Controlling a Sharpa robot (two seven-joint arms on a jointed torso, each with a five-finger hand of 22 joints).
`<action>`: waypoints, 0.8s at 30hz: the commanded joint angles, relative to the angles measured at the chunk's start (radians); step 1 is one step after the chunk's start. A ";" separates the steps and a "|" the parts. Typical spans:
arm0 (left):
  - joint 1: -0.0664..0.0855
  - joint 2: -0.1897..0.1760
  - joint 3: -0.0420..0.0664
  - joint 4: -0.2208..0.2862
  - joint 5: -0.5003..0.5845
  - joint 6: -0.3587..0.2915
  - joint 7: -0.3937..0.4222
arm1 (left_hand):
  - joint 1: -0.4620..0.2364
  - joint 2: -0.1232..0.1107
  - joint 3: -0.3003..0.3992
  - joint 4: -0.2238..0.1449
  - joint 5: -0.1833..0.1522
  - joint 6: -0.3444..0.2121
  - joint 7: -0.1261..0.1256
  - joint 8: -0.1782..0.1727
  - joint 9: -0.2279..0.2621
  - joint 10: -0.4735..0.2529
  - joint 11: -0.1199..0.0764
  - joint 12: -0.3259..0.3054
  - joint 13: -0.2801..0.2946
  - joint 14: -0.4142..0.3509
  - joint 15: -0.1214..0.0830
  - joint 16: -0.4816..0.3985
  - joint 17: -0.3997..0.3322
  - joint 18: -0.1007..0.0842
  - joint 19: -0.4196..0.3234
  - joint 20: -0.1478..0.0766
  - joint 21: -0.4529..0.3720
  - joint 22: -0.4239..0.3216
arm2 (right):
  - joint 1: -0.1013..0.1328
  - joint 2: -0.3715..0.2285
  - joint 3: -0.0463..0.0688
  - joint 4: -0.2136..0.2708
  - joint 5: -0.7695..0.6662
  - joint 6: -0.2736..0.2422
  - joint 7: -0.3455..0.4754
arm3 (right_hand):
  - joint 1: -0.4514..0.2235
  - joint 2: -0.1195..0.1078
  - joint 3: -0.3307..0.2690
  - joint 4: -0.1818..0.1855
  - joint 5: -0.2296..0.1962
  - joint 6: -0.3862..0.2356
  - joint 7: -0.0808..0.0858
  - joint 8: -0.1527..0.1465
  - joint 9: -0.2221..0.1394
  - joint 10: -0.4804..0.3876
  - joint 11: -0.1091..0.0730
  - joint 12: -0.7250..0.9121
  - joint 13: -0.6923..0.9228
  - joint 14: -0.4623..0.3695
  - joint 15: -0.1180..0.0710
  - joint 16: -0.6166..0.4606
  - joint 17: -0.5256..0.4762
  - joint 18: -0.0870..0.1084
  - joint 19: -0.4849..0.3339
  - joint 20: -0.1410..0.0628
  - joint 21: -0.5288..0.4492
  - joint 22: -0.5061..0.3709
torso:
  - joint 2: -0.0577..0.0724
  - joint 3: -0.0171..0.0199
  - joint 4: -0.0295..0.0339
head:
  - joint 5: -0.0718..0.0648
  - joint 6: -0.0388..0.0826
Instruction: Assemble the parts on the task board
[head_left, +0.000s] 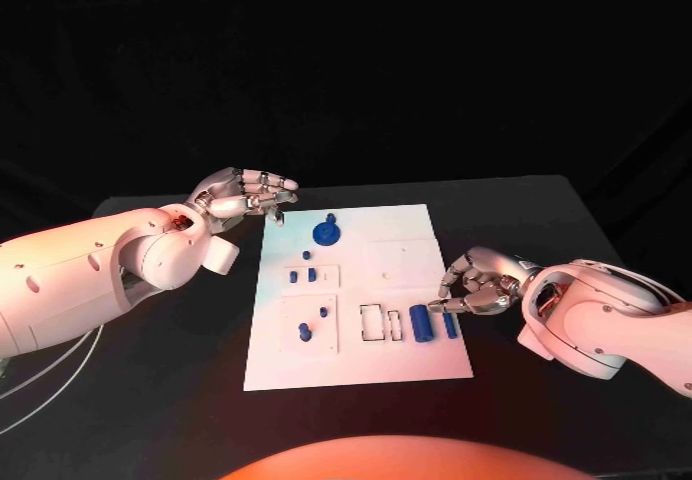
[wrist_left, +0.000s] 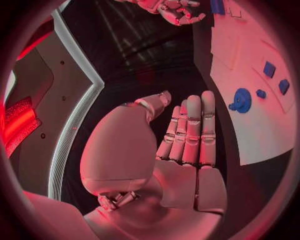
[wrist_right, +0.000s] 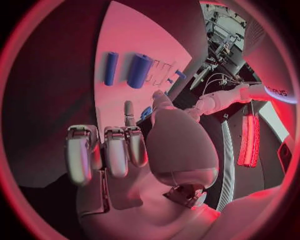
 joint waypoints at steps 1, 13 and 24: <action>0.000 -0.001 0.001 0.005 0.008 0.013 0.008 | -0.006 0.007 -0.005 0.001 0.001 -0.008 0.005 0.001 -0.001 -0.006 -0.001 0.007 -0.001 -0.001 0.006 -0.005 0.000 0.014 0.009 0.001 -0.003 -0.001 | -0.009 0.011 -0.001 -0.004 -0.063 0.026 -0.054 | -0.004 -0.005 -0.005 0.000 0.006 0.002 -0.006 0.005 0.002 0.065 -0.006 0.002 0.203 0.083 0.001 0.006 0.145 -0.021 0.079 0.001 0.003 0.223 | 0.001 0.0001 0.0014 | -0.001 -0.004; 0.000 -0.003 0.001 0.008 0.008 0.015 0.006 | -0.009 0.007 -0.008 0.004 0.001 -0.008 0.005 0.001 -0.002 -0.007 -0.001 0.008 -0.002 -0.001 0.007 -0.005 0.000 0.014 0.009 0.002 -0.005 -0.003 | -0.034 0.058 -0.001 -0.017 -0.108 0.036 -0.086 | -0.016 -0.006 -0.017 0.001 -0.008 0.002 -0.007 0.014 0.006 0.067 -0.007 0.003 0.206 0.085 0.000 0.010 0.156 -0.024 0.083 0.000 0.016 0.230 | 0.000 0.0005 0.0025 | 0.004 -0.009; 0.000 -0.006 0.001 0.005 0.008 0.017 0.002 | -0.009 0.007 -0.009 0.006 0.001 -0.009 0.006 0.001 -0.002 -0.007 -0.001 0.008 -0.002 -0.001 0.007 -0.005 0.000 0.014 0.009 0.002 -0.007 -0.003 | -0.057 0.094 -0.001 -0.039 -0.170 0.094 -0.130 | -0.051 0.002 -0.031 0.002 -0.026 0.004 -0.010 0.025 0.011 0.067 -0.009 0.003 0.207 0.087 -0.001 0.013 0.167 -0.026 0.086 -0.001 0.024 0.235 | 0.001 0.0016 0.0019 | 0.010 -0.013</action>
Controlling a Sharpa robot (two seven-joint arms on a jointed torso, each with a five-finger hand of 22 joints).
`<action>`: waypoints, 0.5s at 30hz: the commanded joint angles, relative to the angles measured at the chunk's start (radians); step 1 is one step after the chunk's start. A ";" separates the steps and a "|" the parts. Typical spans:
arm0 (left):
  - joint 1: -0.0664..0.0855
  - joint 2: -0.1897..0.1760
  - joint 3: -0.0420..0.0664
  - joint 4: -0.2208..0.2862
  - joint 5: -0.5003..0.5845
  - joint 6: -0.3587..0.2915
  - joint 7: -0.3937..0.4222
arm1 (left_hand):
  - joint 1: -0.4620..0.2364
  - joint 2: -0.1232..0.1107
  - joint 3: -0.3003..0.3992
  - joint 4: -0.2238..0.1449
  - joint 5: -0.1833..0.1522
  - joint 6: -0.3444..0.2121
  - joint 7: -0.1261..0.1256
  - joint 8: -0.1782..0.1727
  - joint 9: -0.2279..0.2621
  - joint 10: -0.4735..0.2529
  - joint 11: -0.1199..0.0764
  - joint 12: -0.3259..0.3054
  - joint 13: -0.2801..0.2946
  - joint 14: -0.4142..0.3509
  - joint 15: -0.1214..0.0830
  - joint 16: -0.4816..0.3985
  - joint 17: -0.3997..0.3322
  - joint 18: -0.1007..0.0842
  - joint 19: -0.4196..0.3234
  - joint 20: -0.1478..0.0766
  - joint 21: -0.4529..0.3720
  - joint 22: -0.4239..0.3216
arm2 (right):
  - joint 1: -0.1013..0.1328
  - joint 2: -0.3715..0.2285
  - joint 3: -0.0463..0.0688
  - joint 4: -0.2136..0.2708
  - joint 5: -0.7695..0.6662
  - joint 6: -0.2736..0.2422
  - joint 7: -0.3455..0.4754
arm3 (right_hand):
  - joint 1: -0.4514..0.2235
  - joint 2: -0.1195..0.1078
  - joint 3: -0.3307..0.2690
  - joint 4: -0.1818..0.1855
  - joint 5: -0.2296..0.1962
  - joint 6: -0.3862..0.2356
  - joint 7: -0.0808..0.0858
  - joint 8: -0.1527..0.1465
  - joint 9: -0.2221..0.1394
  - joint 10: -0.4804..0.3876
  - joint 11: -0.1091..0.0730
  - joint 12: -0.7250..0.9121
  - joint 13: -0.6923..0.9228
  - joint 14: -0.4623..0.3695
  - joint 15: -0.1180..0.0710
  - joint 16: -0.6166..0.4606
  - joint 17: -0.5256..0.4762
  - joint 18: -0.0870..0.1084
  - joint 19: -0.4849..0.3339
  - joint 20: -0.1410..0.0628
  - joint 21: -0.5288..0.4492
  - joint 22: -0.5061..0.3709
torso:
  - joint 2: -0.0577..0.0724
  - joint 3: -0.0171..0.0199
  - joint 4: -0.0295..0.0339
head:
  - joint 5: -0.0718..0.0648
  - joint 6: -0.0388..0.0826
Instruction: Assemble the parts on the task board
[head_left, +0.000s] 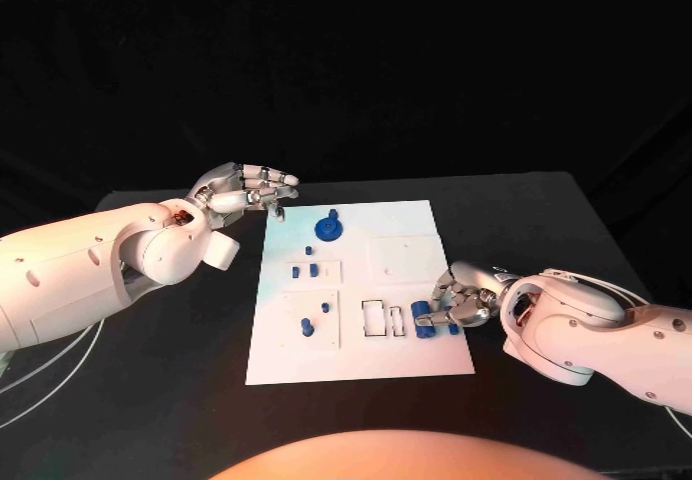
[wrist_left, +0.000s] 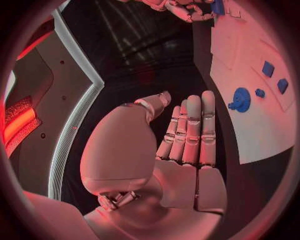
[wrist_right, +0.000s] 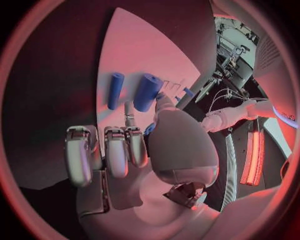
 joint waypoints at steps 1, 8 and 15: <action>0.000 0.000 0.001 0.001 0.006 0.017 0.003 | -0.005 0.003 -0.006 0.003 0.001 -0.009 0.006 0.001 -0.001 -0.007 -0.001 0.004 -0.001 -0.001 0.007 -0.005 0.000 0.014 0.006 -0.002 -0.007 -0.001 | -0.007 0.015 0.000 -0.003 -0.058 0.049 -0.034 | -0.017 0.000 -0.008 -0.001 -0.008 0.003 -0.008 0.009 0.002 0.064 -0.006 0.003 0.208 0.087 -0.002 0.004 0.167 -0.010 0.086 -0.002 0.005 0.236 | 0.001 0.0007 0.0010 | 0.002 -0.002; 0.000 -0.002 0.001 0.001 0.006 0.016 0.000 | -0.005 0.003 -0.006 0.003 0.001 -0.009 0.006 0.001 -0.001 -0.007 -0.001 0.004 -0.001 -0.001 0.007 -0.005 0.000 0.014 0.006 -0.002 -0.007 -0.001 | -0.019 0.043 0.000 -0.009 -0.084 0.054 -0.066 | -0.039 -0.001 -0.014 -0.001 -0.027 0.010 -0.011 0.018 0.006 0.065 -0.009 0.003 0.210 0.087 -0.004 0.004 0.169 -0.011 0.087 -0.004 0.007 0.238 | 0.001 -0.0009 0.0014 | 0.005 -0.007; 0.000 -0.003 0.001 0.001 0.006 0.017 -0.002 | -0.005 0.003 -0.006 0.003 0.001 -0.009 0.006 0.001 -0.001 -0.007 -0.001 0.004 -0.001 -0.001 0.007 -0.005 0.000 0.014 0.006 -0.002 -0.007 -0.001 | -0.022 0.049 0.000 -0.014 -0.094 0.049 -0.102 | -0.014 0.020 0.005 -0.003 0.012 0.021 -0.018 0.031 0.010 0.066 -0.016 0.002 0.210 0.087 -0.009 0.005 0.172 -0.011 0.088 -0.008 0.011 0.240 | -0.001 -0.0019 0.0002 | 0.008 -0.009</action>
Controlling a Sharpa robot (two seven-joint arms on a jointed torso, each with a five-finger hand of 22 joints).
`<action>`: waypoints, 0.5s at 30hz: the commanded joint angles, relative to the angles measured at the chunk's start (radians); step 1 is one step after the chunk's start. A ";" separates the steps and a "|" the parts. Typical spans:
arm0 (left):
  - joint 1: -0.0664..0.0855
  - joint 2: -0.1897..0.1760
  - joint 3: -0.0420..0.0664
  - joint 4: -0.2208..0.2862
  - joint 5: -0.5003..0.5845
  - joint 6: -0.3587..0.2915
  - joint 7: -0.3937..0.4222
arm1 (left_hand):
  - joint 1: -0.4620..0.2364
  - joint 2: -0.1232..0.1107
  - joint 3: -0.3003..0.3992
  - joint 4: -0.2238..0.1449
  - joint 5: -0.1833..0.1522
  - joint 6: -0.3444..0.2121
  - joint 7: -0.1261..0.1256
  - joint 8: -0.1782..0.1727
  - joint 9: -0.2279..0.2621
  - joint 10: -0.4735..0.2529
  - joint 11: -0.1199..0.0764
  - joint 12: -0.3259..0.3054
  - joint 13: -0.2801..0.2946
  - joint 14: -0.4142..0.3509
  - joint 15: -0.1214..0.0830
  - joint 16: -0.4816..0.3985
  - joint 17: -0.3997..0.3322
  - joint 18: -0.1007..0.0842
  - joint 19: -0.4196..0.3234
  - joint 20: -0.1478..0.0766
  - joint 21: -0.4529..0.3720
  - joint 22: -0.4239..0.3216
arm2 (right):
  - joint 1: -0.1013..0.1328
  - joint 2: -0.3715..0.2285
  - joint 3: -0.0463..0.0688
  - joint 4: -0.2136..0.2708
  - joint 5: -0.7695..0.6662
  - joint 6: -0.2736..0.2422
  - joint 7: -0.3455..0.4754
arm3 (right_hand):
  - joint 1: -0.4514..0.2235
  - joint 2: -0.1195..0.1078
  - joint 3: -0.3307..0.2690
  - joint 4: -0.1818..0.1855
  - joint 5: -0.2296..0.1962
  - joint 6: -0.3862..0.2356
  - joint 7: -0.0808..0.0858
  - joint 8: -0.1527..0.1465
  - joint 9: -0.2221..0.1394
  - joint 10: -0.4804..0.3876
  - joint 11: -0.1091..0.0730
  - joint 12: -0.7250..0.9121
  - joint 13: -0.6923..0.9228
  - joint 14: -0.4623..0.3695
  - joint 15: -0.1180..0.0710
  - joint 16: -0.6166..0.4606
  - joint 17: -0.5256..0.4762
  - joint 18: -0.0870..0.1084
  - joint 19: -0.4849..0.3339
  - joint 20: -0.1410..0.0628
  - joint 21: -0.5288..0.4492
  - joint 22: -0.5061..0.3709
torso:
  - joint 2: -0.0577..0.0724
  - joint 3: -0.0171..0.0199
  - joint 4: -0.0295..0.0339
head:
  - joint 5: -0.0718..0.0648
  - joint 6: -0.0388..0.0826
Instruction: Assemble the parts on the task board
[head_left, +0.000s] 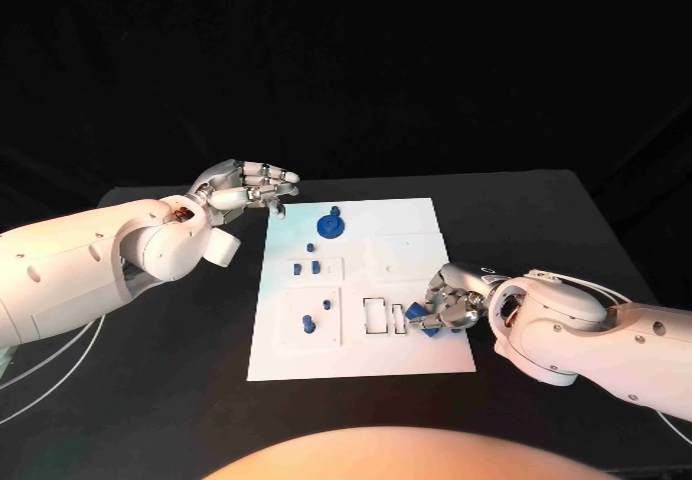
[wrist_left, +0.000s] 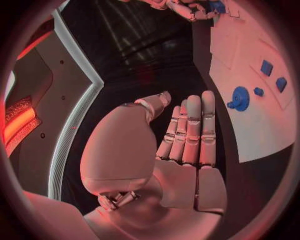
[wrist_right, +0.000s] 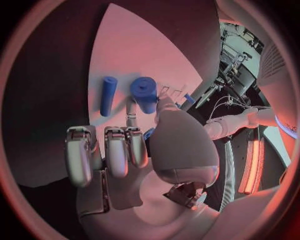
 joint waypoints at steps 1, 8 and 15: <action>0.000 0.000 0.001 0.002 0.006 0.016 0.001 | -0.005 0.003 -0.006 0.003 0.001 -0.009 0.006 0.001 -0.001 -0.007 -0.001 0.004 -0.001 -0.001 0.007 -0.005 0.000 0.014 0.006 -0.002 -0.007 -0.001 | -0.006 0.002 -0.004 -0.005 -0.027 0.023 -0.058 | 0.013 0.013 0.014 -0.001 0.028 0.006 -0.004 0.006 0.000 0.065 -0.009 0.001 0.210 0.087 -0.010 0.004 0.172 -0.011 0.088 -0.009 0.006 0.240 | -0.002 -0.0009 -0.0010 | 0.003 -0.002; 0.000 0.000 0.001 0.002 0.006 0.016 0.001 | -0.006 0.004 -0.007 0.005 0.001 -0.010 0.006 0.001 -0.002 -0.009 -0.001 0.004 -0.001 -0.001 0.007 -0.005 0.000 0.014 0.006 -0.002 -0.009 -0.002 | -0.007 0.001 -0.004 0.000 0.012 -0.018 -0.078 | 0.043 0.049 0.038 -0.003 0.127 0.029 -0.016 0.020 0.003 0.067 -0.020 0.001 0.212 0.087 -0.018 0.004 0.173 -0.011 0.088 -0.016 0.006 0.241 | -0.003 -0.0005 -0.0002 | 0.004 0.001; 0.000 0.001 0.001 0.001 0.006 0.015 0.000 | -0.006 0.004 -0.007 0.005 0.001 -0.010 0.006 0.001 -0.002 -0.009 -0.001 0.004 -0.001 -0.001 0.007 -0.005 0.000 0.014 0.006 -0.002 -0.009 -0.002 | -0.001 -0.013 -0.003 0.030 0.087 -0.092 -0.053 | 0.076 0.068 0.065 -0.005 0.173 0.050 -0.032 0.033 0.005 0.070 -0.034 0.001 0.214 0.088 -0.030 0.005 0.178 -0.014 0.093 -0.026 0.018 0.248 | -0.003 -0.0015 -0.0008 | 0.004 0.005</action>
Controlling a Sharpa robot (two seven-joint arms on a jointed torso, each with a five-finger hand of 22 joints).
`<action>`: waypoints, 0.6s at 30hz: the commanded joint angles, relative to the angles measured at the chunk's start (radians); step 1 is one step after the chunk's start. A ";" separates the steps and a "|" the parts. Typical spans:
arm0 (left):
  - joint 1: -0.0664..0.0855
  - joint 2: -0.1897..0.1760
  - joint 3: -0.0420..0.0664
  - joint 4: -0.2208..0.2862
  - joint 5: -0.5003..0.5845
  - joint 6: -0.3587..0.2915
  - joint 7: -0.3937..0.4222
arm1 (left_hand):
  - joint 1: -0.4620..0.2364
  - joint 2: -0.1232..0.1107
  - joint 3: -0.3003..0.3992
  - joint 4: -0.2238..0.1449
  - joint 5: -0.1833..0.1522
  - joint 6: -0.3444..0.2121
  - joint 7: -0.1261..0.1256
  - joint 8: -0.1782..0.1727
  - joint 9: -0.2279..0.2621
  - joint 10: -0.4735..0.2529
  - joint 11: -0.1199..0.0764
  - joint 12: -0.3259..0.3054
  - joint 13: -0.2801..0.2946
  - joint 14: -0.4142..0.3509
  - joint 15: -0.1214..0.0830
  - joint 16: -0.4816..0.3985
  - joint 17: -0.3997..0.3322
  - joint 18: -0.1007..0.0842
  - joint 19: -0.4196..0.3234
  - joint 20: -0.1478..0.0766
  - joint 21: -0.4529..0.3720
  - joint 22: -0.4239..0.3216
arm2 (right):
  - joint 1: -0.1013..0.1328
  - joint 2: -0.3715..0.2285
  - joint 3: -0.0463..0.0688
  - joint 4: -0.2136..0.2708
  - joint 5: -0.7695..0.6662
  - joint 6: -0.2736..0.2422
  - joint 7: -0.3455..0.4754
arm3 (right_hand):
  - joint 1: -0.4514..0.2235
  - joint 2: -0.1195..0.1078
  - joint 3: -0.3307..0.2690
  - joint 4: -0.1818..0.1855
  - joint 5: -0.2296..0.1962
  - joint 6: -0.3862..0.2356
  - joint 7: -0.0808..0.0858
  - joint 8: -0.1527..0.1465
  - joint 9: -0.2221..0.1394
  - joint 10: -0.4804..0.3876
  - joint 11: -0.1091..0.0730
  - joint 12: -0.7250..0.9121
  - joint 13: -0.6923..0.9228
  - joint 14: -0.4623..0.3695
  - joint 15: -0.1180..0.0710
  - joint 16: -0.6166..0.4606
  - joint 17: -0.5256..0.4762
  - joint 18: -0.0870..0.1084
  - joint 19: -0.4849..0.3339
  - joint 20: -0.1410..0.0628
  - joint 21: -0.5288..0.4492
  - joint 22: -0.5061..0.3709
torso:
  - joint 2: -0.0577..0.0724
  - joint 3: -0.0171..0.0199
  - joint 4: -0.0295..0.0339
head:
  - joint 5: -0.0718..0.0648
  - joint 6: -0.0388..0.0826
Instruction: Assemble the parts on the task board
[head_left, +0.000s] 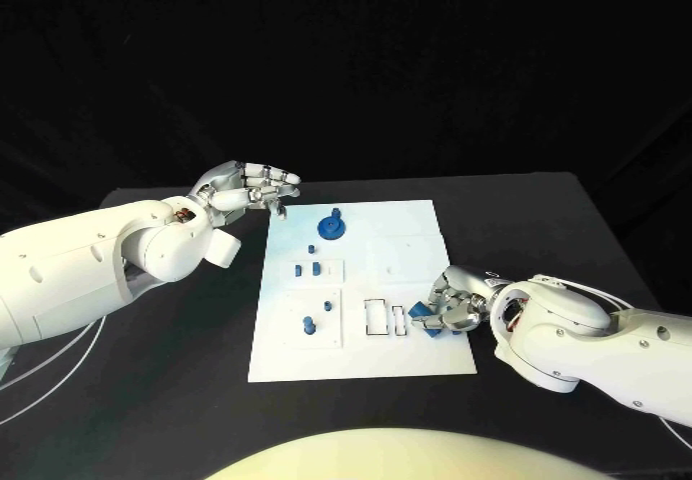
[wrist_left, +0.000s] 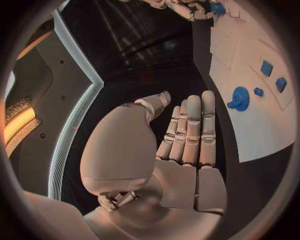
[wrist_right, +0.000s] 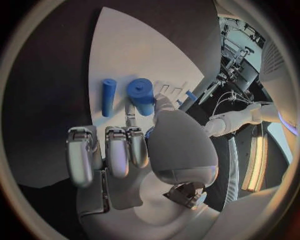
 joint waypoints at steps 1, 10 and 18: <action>0.000 0.001 0.001 0.000 0.006 0.014 0.004 | -0.006 0.004 -0.003 0.001 0.001 -0.009 0.006 0.001 -0.001 -0.009 -0.001 0.005 -0.001 -0.001 0.007 -0.005 0.000 0.014 0.006 -0.002 -0.004 -0.001 | 0.004 -0.007 -0.001 0.013 0.063 -0.057 -0.009 | 0.029 0.016 0.019 -0.001 0.016 0.017 -0.011 0.011 0.007 0.071 -0.012 0.003 0.217 0.087 -0.012 0.005 0.178 -0.014 0.092 -0.011 0.007 0.248 | 0.000 -0.0008 -0.0005 | 0.000 0.002; 0.000 0.006 0.001 -0.002 0.006 0.014 0.004 | -0.006 0.005 -0.003 0.002 0.001 -0.010 0.006 0.002 -0.001 -0.009 -0.001 0.005 -0.002 -0.001 0.007 -0.005 0.000 0.015 0.007 -0.001 -0.005 -0.002 | 0.060 -0.019 0.001 0.047 0.150 -0.108 0.008 | 0.015 0.027 0.033 0.003 0.019 0.029 -0.015 0.018 0.007 0.077 -0.017 0.009 0.224 0.088 -0.017 0.006 0.185 -0.017 0.095 -0.017 0.016 0.253 | 0.001 -0.0013 0.0014 | -0.002 0.002; 0.000 0.007 0.001 0.000 0.006 0.015 0.001 | -0.010 0.007 -0.005 0.008 0.001 -0.011 0.006 0.002 -0.002 -0.010 0.000 0.006 -0.002 0.000 0.008 -0.005 0.001 0.014 0.008 -0.001 -0.008 -0.004 | 0.066 0.033 0.000 0.035 0.231 -0.096 0.014 | 0.006 0.040 0.044 0.001 0.022 0.036 -0.020 0.022 0.008 0.076 -0.020 0.007 0.223 0.089 -0.019 0.007 0.187 -0.017 0.095 -0.019 0.017 0.253 | 0.003 -0.0002 -0.0010 | 0.002 -0.002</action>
